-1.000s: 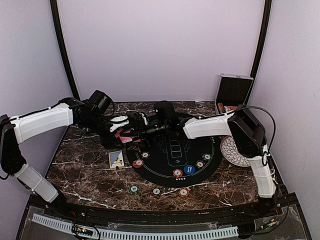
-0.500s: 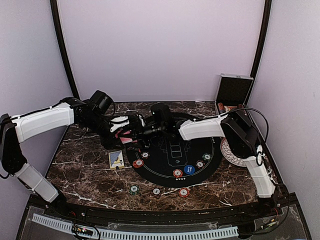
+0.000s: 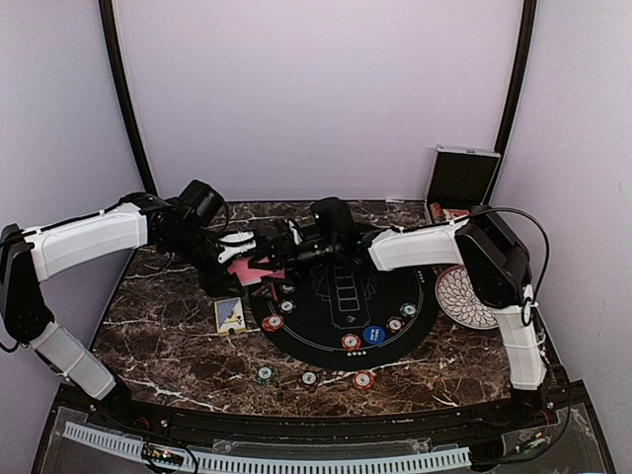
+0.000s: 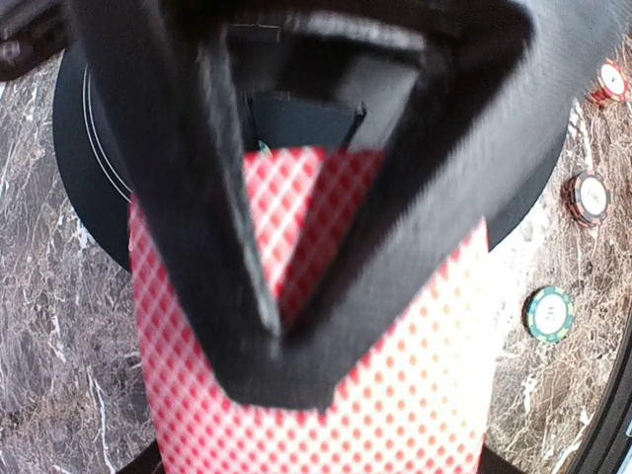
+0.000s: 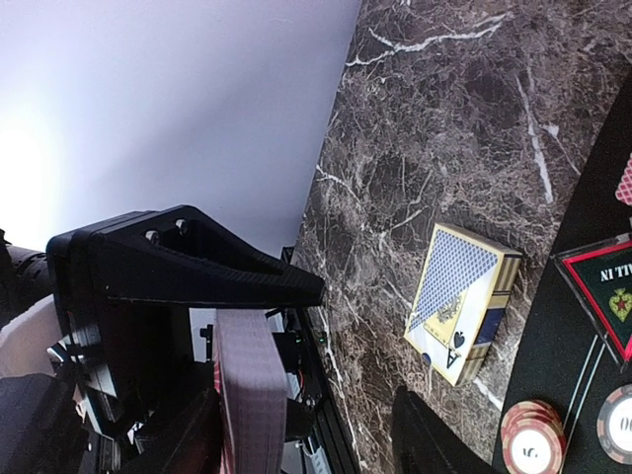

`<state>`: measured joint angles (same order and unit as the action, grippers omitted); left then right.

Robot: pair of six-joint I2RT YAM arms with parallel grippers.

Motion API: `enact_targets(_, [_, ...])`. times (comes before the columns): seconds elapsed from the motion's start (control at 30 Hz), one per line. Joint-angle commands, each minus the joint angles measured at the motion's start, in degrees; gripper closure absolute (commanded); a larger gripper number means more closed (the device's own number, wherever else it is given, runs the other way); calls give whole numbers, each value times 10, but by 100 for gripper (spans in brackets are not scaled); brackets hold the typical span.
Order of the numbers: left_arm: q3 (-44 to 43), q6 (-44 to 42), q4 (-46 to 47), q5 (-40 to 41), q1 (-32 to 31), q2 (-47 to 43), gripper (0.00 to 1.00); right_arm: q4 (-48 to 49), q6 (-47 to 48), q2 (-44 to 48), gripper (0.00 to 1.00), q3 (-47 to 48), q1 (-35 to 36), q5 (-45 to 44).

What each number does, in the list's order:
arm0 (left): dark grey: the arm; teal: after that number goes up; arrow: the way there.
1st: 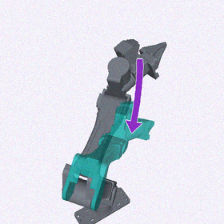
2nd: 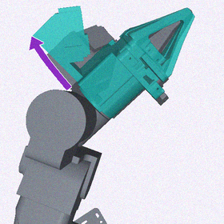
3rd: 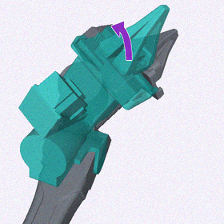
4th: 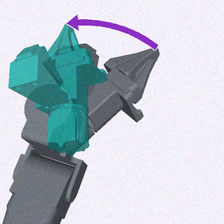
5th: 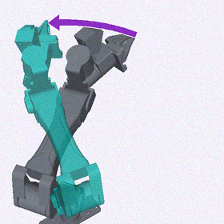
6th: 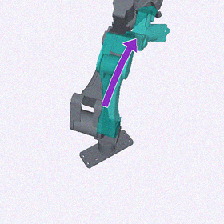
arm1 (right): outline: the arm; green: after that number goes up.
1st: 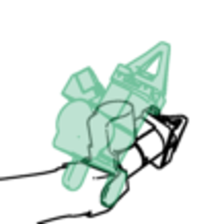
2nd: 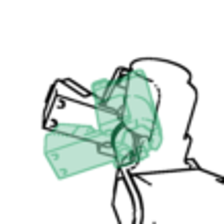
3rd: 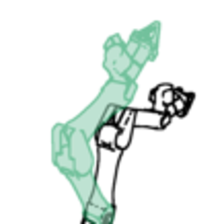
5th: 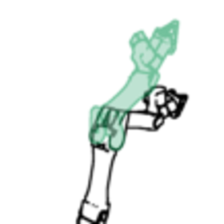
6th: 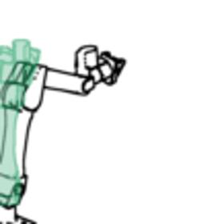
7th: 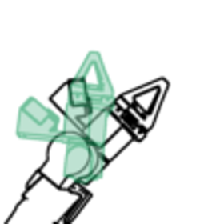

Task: Distribute texas hold em gaming equipment

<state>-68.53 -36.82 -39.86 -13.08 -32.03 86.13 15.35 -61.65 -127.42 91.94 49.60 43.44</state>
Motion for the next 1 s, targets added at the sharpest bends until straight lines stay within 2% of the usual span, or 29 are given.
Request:
enact_targets(0.0, [-18, -1, 6, -8, 1, -19, 86, -28, 18, 35, 47, -31, -10, -16])
enact_targets(0.53, [-8, -1, 12, -2, 1, -16, 87, 14, -11, 100, 92, -75, -16, -14])
enact_targets(0.8, [-6, -2, 10, 2, 1, -17, 87, 6, 1, 129, 100, -109, -54, -6])
enact_targets(0.97, [-5, -2, 8, 4, 1, -17, 87, 2, 8, 143, 100, -134, -92, 4])
